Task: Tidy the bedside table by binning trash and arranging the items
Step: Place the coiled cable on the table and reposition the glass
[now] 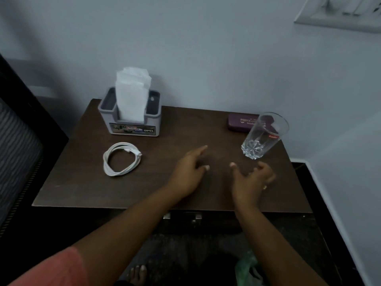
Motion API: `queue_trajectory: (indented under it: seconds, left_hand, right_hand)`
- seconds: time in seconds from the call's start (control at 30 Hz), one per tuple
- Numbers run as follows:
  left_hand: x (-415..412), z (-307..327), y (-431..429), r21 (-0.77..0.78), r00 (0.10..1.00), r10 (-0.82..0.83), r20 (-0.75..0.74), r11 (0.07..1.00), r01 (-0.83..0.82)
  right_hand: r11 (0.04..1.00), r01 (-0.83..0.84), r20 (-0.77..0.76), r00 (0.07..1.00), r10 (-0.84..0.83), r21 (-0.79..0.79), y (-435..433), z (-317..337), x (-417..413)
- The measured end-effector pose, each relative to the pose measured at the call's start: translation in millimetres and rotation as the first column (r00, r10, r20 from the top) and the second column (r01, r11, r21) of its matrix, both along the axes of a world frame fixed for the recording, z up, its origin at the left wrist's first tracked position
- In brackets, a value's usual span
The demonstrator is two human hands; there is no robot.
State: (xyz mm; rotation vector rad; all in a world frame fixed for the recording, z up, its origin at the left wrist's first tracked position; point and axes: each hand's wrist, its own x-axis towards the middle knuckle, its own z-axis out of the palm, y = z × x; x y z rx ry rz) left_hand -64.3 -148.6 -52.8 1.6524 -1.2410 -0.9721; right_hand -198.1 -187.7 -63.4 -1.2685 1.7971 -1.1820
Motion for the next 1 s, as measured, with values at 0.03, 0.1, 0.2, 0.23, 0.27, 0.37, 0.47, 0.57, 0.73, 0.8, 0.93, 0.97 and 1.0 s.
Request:
queue_trajectory:
  seconds: [0.03,0.1,0.2,0.23,0.27,0.37,0.47,0.57,0.73,0.8,0.93,0.97,1.0]
  left_hand:
    - [-14,-3,-13,0.042,0.997,-0.015,-0.073,0.999,0.019]
    - [-37,-6,-35,0.087,0.984,-0.012,-0.177,0.996,0.028]
    - [-65,-7,-59,0.093,0.968,-0.033,-0.249,0.994,0.058]
    - [-72,-8,-66,0.092,0.966,-0.047,-0.255,0.993,0.072]
    - [-77,-9,-71,0.092,0.964,-0.057,-0.259,0.992,0.083]
    - [-84,-14,-84,0.081,0.962,-0.094,-0.257,0.99,0.118]
    - [-85,-12,-87,0.074,0.958,-0.125,-0.256,0.986,0.148]
    - [-83,-3,-79,0.033,0.952,-0.121,-0.283,0.99,0.135]
    - [-68,6,-51,-0.011,0.943,-0.073,-0.324,0.997,0.074]
    - [-58,6,-36,-0.022,0.939,-0.053,-0.34,0.999,0.048]
    - [-35,5,-11,0.0,0.934,-0.008,-0.358,1.0,0.008]
    - [-29,3,-5,0.006,0.931,0.009,-0.365,1.0,-0.007]
    - [-24,0,0,0.007,0.924,0.028,-0.382,1.0,-0.027]
  right_hand:
    - [1.0,0.006,0.015,1.0,-0.006,-0.002,-9,-2,-13]
    - [0.999,-0.032,0.047,0.998,0.033,-0.017,-27,-6,-35]
    - [0.983,-0.182,0.149,0.972,0.18,-0.004,-49,-7,-61]
    - [0.971,-0.237,0.166,0.958,0.234,-0.003,-55,-7,-66]
    - [0.958,-0.287,0.167,0.944,0.285,-0.009,-61,-6,-70]
    - [0.91,-0.412,0.118,0.903,0.414,-0.039,-73,-2,-75]
    - [0.899,-0.434,0.06,0.897,0.437,-0.066,-76,3,-72]
    - [0.905,-0.418,0.076,0.903,0.424,-0.083,-71,5,-67]
    - [0.89,-0.447,0.123,0.882,0.456,-0.093,-53,4,-49]
    - [0.883,-0.459,0.151,0.87,0.47,-0.102,-42,2,-37]
    - [0.877,-0.471,0.236,0.845,0.48,-0.098,-19,-5,-11]
    - [0.875,-0.476,0.256,0.838,0.483,-0.092,-14,-6,-5]
    - [0.873,-0.48,0.272,0.832,0.484,-0.087,-9,-8,1]
